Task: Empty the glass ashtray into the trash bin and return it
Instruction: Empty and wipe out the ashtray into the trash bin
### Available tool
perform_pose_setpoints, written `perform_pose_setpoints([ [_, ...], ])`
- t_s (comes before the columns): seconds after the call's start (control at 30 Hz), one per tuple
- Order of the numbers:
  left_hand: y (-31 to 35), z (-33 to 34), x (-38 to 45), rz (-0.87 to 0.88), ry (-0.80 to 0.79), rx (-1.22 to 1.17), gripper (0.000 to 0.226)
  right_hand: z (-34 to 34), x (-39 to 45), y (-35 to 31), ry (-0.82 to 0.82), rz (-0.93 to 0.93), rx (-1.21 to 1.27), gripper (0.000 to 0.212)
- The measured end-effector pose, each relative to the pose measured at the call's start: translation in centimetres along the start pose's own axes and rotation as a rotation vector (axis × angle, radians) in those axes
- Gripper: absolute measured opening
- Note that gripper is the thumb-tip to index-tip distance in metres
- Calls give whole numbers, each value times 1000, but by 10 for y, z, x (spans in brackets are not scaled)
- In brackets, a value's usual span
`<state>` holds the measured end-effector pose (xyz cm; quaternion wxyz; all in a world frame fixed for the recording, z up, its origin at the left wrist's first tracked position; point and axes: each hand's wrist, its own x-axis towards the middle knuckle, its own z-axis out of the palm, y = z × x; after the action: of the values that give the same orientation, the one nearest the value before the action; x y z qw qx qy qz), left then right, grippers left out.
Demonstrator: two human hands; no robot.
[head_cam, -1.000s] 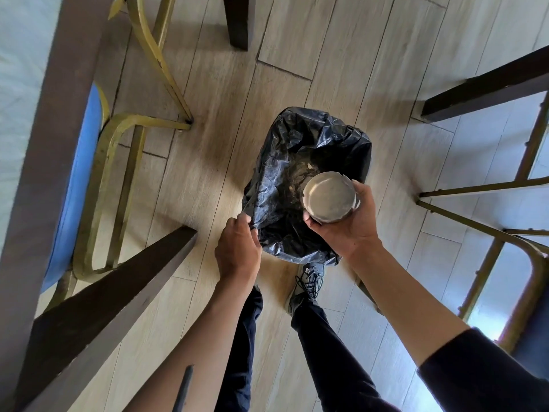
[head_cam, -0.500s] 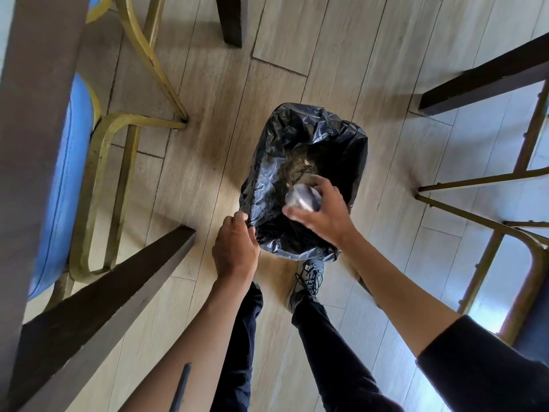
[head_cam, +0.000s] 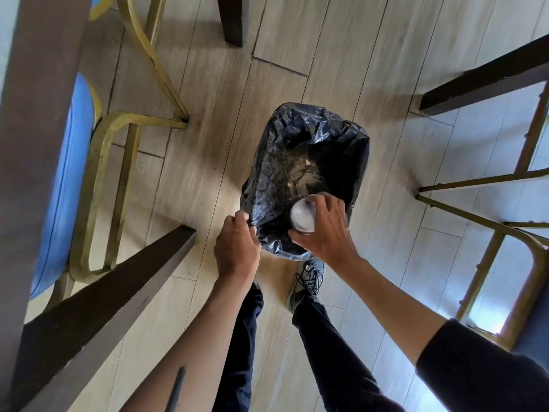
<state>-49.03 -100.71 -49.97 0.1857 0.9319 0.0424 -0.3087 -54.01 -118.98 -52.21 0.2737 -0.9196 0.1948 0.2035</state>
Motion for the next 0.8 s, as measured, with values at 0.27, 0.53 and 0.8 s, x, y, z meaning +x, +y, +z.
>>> perform_pose_setpoints([
  [0.27,2,-1,-1,-12,2,5,24,-54,32,22,291,53,27,79],
  [0.53,3,1,-1,-11,2,23,24,-55,40,20,297,86,115,78],
  [0.8,2,1,0,-3,1,37,26,-44,30,20,274,62,106,81],
])
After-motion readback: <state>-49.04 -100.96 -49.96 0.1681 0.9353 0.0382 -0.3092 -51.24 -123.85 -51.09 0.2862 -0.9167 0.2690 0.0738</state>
